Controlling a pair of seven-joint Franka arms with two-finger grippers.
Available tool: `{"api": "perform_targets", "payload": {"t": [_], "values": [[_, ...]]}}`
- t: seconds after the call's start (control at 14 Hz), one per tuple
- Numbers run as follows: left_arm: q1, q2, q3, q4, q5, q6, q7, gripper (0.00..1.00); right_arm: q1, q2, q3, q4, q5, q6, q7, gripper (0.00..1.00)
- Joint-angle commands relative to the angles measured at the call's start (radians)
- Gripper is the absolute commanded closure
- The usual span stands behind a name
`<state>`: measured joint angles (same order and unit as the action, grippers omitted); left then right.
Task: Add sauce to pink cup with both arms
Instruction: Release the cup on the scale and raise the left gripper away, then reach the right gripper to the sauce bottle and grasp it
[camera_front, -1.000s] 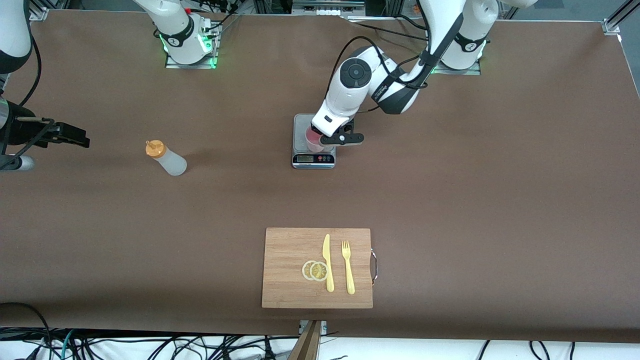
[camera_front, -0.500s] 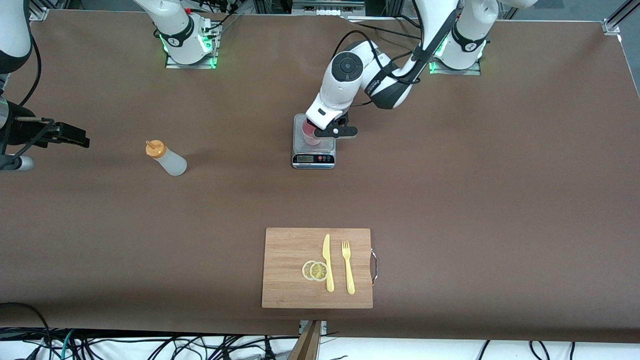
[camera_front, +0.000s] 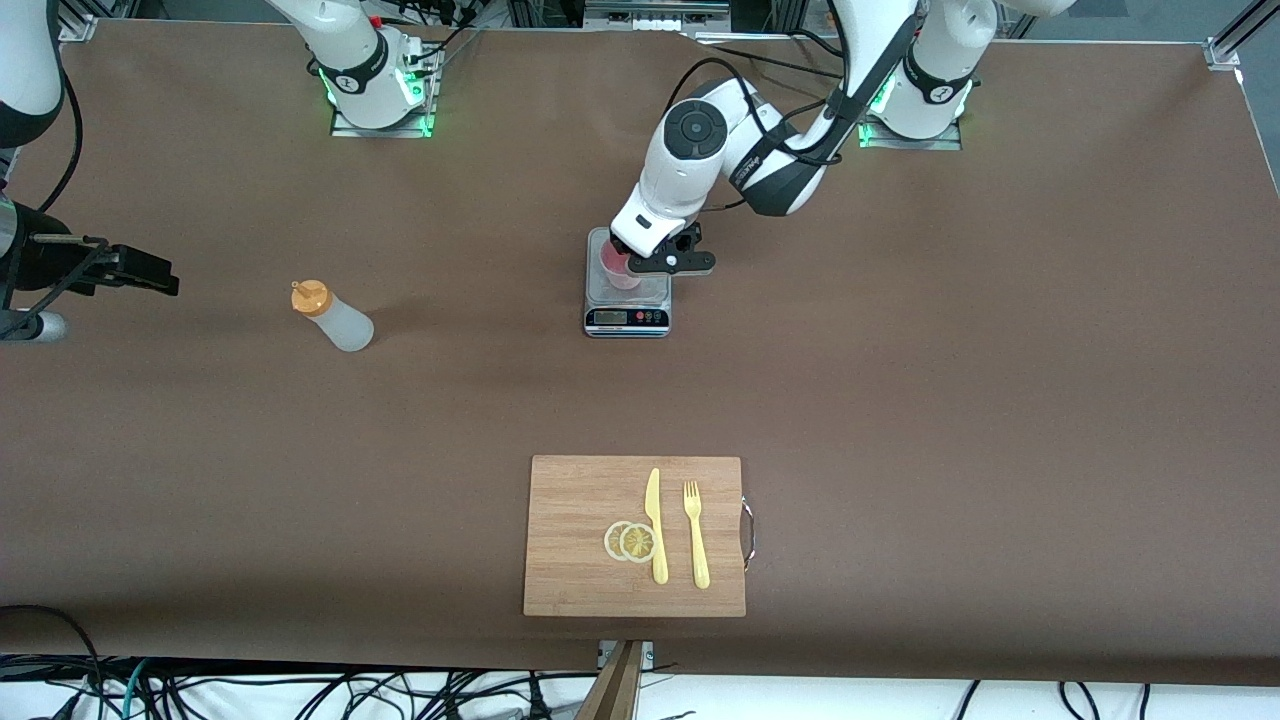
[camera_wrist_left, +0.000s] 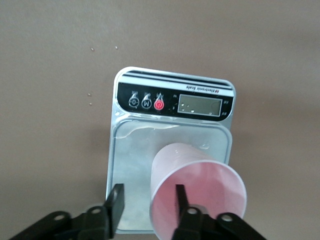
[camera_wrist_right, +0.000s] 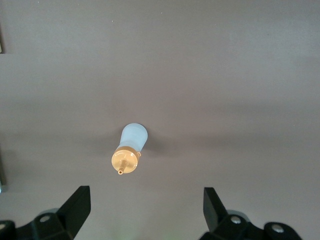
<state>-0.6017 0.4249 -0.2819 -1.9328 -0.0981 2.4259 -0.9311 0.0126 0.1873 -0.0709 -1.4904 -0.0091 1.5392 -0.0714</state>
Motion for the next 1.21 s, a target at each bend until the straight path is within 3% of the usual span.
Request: {"api": "perform_targets", "payload": {"t": [0.0, 0.29, 0.43, 0.57, 0.79, 1.0, 1.14], "values": [[0.054, -0.099, 0.0, -0.011, 0.02, -0.092, -0.003, 0.0, -0.003, 0.007, 0.003, 0.01, -0.011, -0.008, 0.013, 0.0], [0.235, -0.221, -0.008, -0.003, 0.021, -0.276, 0.001, 0.0, -0.011, 0.021, 0.003, 0.007, -0.002, -0.022, -0.002, 0.0], [0.31, -0.265, -0.002, 0.041, 0.026, -0.419, 0.172, 0.0, -0.014, 0.032, 0.003, 0.007, -0.003, -0.025, -0.028, 0.0], [0.391, -0.307, 0.025, 0.099, 0.029, -0.577, 0.314, 0.0, -0.025, 0.043, 0.002, 0.002, -0.008, -0.027, -0.205, 0.0], [0.419, -0.392, 0.156, 0.103, 0.044, -0.651, 0.579, 0.0, -0.089, 0.087, 0.003, 0.002, 0.011, -0.019, -0.491, 0.0], [0.497, -0.498, 0.165, 0.032, 0.121, -0.677, 0.702, 0.0, -0.176, 0.15, 0.003, -0.005, 0.121, -0.024, -0.773, 0.0], [0.523, -0.518, 0.168, 0.024, 0.15, -0.695, 0.722, 0.0, -0.218, 0.191, 0.003, -0.014, 0.164, -0.024, -0.942, 0.0]]}}
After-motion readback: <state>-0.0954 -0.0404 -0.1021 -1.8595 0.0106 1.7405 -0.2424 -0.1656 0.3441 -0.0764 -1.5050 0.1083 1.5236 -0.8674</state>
